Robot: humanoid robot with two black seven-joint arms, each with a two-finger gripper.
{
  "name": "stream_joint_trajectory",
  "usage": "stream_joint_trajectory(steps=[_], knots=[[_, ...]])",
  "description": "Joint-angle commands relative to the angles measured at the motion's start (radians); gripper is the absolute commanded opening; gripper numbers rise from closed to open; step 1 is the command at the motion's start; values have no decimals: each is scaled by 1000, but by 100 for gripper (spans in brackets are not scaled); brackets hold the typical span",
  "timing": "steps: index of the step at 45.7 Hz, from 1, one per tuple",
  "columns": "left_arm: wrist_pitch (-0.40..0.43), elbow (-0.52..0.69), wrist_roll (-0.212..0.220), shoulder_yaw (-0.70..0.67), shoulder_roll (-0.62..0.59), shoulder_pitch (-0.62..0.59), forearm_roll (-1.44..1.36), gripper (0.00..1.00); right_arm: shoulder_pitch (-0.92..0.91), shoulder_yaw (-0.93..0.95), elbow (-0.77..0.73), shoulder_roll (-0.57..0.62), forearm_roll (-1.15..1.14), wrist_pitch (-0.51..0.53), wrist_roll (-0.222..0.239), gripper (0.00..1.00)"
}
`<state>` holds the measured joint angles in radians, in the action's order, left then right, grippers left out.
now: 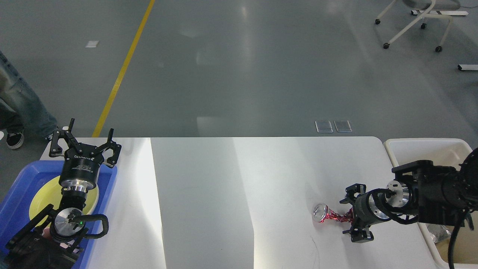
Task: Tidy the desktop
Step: 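Close the right gripper on the crumpled red can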
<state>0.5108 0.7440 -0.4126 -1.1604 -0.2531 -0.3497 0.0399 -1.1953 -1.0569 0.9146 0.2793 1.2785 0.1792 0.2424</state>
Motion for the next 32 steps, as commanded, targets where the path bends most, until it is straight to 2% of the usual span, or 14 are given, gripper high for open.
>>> stream_joint_trajectory(steps=[1,5,12,13,32], knots=[[0,0,0,-1,0,0,0,97,0,0,-3,1,-4,0,-2,53],[0,0,0,-1,0,0,0,97,2,0,-3,1,-8,2,-2,40],[0,0,0,-1,0,0,0,97,0,0,-2,1,-10,16,-2,2],[0,0,0,-1,0,0,0,97,0,0,-2,1,-10,16,-2,0],[0,0,0,-1,0,0,0,97,-12,0,4,-5,-24,19,0,0]])
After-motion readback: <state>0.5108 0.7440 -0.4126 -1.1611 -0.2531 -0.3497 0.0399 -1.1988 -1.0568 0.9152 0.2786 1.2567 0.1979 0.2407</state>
